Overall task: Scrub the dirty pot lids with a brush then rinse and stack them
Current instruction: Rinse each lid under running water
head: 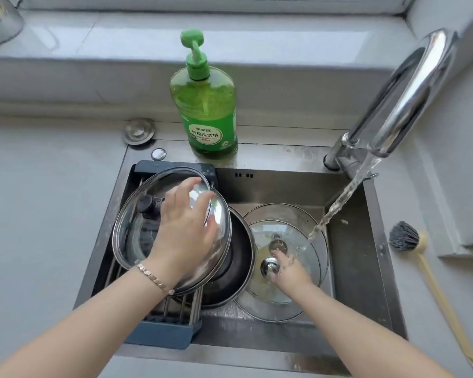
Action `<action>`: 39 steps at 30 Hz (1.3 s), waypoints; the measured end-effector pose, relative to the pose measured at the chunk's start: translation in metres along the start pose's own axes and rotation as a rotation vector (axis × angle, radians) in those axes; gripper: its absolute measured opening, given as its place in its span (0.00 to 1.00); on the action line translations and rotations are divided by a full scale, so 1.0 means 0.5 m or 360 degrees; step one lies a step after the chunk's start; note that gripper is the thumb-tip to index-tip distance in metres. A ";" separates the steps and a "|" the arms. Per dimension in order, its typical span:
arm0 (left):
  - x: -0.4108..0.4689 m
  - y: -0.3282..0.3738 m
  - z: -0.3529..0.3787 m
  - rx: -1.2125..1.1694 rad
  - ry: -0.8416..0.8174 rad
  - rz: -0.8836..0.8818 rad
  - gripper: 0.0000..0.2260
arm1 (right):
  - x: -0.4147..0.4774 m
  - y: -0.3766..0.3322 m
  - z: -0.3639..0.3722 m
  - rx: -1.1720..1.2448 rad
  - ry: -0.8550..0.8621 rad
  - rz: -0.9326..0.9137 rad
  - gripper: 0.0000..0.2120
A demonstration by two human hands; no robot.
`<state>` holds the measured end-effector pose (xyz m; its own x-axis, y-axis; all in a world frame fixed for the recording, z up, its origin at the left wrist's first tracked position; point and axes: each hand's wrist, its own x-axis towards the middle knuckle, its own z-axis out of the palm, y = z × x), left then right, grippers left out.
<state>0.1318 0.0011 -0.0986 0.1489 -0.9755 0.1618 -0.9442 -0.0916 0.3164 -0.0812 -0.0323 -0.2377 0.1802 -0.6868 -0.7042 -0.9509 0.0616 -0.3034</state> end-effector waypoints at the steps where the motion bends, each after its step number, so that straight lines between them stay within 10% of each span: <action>1: -0.006 0.008 0.006 -0.0037 0.0027 0.0166 0.12 | 0.013 0.002 0.012 -0.0091 -0.0057 -0.0042 0.25; 6: -0.021 0.032 0.029 -0.0158 -0.0079 0.0433 0.09 | 0.055 0.012 0.046 -0.0412 -0.0119 -0.0235 0.22; 17: -0.038 0.087 0.041 -0.0476 -0.0262 0.0096 0.08 | -0.018 0.018 -0.083 -0.0914 0.0168 -0.0256 0.23; 28: -0.005 0.173 -0.039 -0.0865 -0.0741 -0.1115 0.12 | -0.291 0.012 -0.301 -0.0030 0.0651 -0.0406 0.14; 32: 0.001 0.175 -0.064 -0.1655 -0.0889 -0.1518 0.19 | -0.326 -0.013 -0.314 0.0324 0.0611 -0.0393 0.14; 39: 0.013 0.169 -0.116 -0.1977 -0.0493 -0.1700 0.16 | -0.284 -0.019 -0.247 0.1016 0.0327 -0.0421 0.14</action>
<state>0.0701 -0.0014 -0.0167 0.3268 -0.5965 -0.7330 0.3525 -0.6428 0.6802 -0.1290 -0.0246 -0.0557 0.2734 -0.8557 -0.4394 -0.5382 0.2425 -0.8072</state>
